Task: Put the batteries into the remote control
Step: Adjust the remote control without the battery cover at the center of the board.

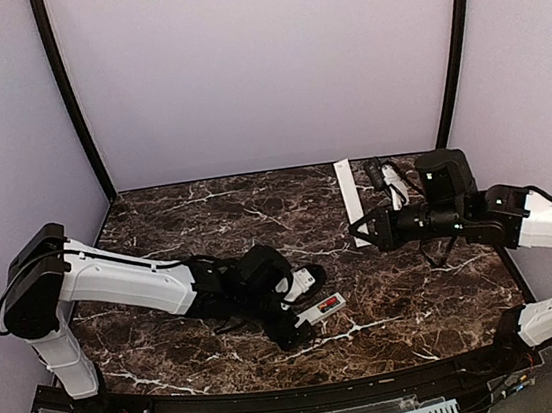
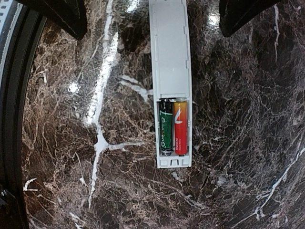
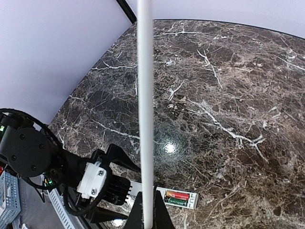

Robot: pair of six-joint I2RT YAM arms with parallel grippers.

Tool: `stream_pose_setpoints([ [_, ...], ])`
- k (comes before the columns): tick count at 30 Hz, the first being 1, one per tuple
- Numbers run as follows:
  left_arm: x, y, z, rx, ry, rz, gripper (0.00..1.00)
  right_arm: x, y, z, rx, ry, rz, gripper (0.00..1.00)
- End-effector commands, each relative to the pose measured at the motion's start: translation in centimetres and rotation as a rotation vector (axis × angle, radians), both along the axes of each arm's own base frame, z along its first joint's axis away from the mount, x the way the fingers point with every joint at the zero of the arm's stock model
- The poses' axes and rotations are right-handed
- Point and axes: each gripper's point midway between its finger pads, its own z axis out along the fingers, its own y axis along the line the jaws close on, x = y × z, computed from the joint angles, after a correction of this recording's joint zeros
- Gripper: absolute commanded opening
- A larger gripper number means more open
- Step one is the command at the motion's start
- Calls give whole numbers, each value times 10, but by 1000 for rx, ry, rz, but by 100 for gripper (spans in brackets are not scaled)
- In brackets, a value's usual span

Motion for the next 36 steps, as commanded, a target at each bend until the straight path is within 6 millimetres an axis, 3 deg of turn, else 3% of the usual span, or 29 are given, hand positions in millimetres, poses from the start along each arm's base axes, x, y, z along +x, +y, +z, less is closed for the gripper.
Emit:
stream_pose_setpoints([
  [1,3,-7,-11,62,-35,-75,95,-4,-13,-6,12,12,-44,0],
  [3,8,-7,-21,109,-46,-70,92,-6,-15,-5,19,4,-39,0],
  [9,12,-17,-25,70,-88,-101,81,-9,-11,-3,21,2,-8,0],
  [16,0,-23,-35,61,-58,-195,48,-12,-11,6,42,-11,4,0],
  [27,-26,-24,-40,42,-31,-397,34,-15,-15,13,44,-34,12,0],
  [30,-39,-22,-39,28,-16,-492,34,-16,-13,14,42,-38,28,0],
  [36,-32,-19,-37,52,-75,-489,40,-16,-10,15,35,-52,48,0],
])
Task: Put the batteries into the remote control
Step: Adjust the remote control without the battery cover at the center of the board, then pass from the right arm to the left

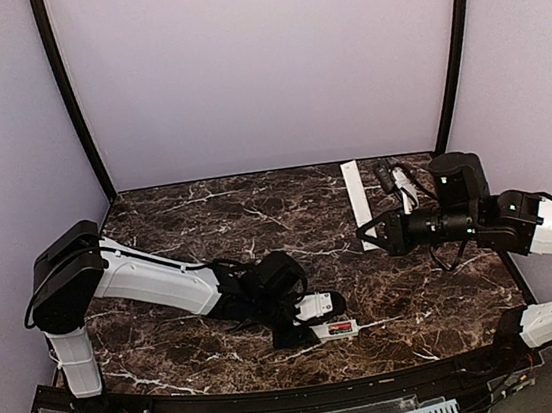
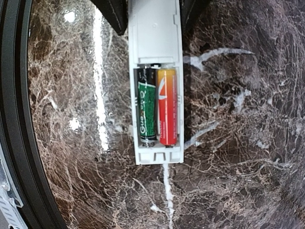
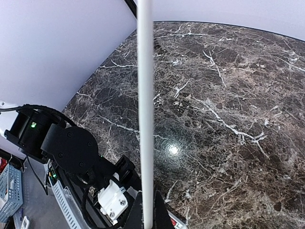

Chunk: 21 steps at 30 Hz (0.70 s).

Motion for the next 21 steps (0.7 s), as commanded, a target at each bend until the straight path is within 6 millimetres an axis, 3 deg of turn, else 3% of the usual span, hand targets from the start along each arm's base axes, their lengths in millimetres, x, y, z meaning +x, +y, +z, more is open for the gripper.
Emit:
stream_pose_setpoints([
  [1,-5,8,6,4,-23,-37,42,0,4,12,12,-37,30,0],
  [2,-3,6,12,-19,-33,-27,45,-1,5,14,14,-44,40,0],
  [5,8,-5,56,-160,-81,45,55,-3,12,21,22,-73,83,0],
  [9,16,-4,122,-357,-113,158,64,-5,21,33,11,-137,129,0],
  [13,25,12,206,-585,-79,338,80,-9,38,48,-3,-239,163,0],
  [16,37,37,267,-772,-29,517,89,-14,55,60,1,-326,183,0],
  [18,46,52,294,-869,-10,621,92,-15,66,68,15,-371,183,0],
  [21,51,61,317,-955,18,687,92,-16,83,77,28,-427,175,0],
])
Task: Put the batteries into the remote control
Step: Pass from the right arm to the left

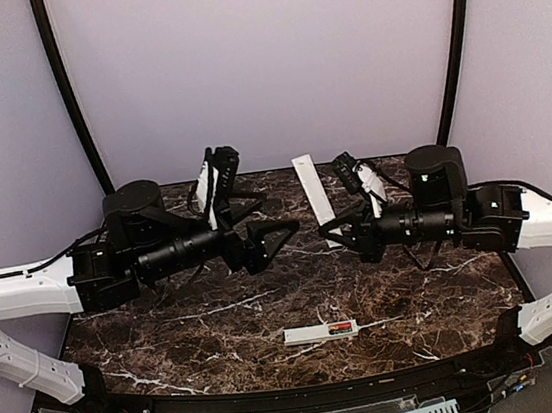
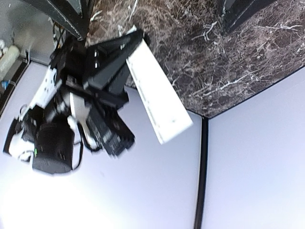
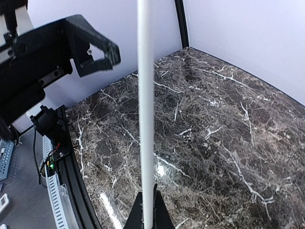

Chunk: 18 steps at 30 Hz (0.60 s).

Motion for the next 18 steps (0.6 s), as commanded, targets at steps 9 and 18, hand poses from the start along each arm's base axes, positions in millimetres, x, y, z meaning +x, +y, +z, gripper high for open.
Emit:
stream_pose_setpoints([
  [9,38,19,34,-257,177,245,99,7,58,42,62,-207,-31,0],
  [18,46,22,37,-307,194,298,75,3,74,32,33,-201,-3,0],
])
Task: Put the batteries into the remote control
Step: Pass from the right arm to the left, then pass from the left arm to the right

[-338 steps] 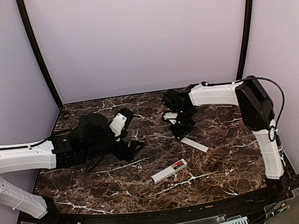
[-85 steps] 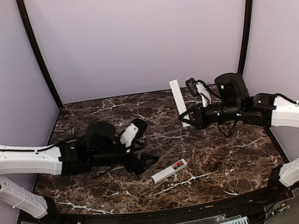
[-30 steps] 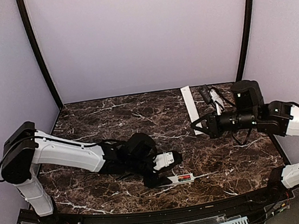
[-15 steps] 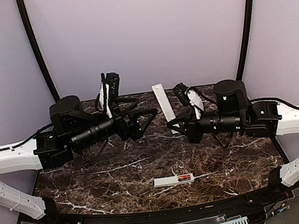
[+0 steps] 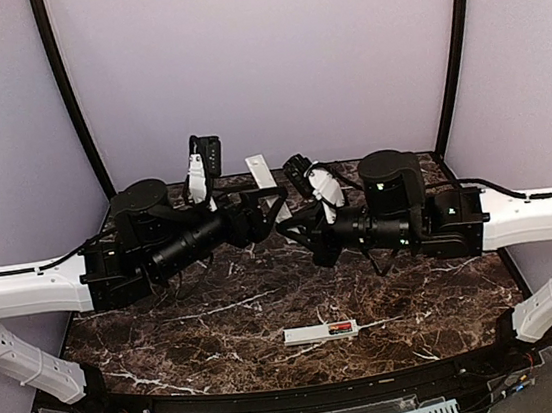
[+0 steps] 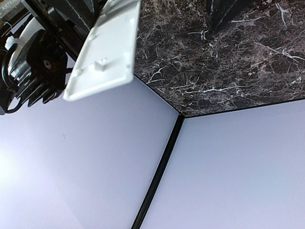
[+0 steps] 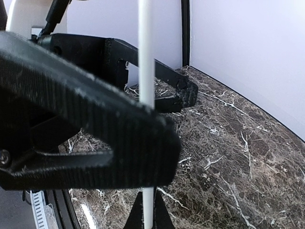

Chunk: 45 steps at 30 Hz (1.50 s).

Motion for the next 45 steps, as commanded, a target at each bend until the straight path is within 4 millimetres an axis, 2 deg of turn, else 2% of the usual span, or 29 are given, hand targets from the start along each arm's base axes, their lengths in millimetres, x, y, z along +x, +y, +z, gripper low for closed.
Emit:
stream_pose_setpoints([
  [1,5,6,23,-85,-11,40,71,-1,8,15,35,-32,3,0],
  [4,6,6,23,-91,-6,43,68,0,9,14,29,-33,1,0],
  [12,9,7,25,-96,-6,59,48,1,10,9,1,-34,-9,0],
  [20,-2,8,32,-119,-74,2,34,1,5,13,-3,-48,-15,0],
  [21,-4,8,33,-113,-94,-7,33,0,2,10,-18,-45,-14,3],
  [23,-9,9,36,-107,-132,-25,31,-3,-2,14,-12,-54,-7,11],
  [25,-12,11,37,-97,-162,-37,26,-5,-7,20,-2,-69,-3,13],
  [28,-15,10,34,-87,-173,-57,22,-7,-15,29,18,-92,-5,10],
  [31,-19,6,36,-102,-170,-84,12,-10,-17,34,31,-105,9,9],
  [34,-22,1,36,-111,-169,-116,9,-18,-16,37,31,-106,54,23],
  [37,-29,2,41,-106,-209,-151,9,-33,-25,45,16,-126,132,45],
  [39,-44,1,48,-90,-283,-228,9,-53,-35,52,25,-125,260,61],
  [42,-81,-6,51,-32,-409,-429,8,-80,-54,65,81,-102,450,82],
  [45,-108,-6,53,-22,-481,-569,7,-93,-57,68,88,-92,545,86],
])
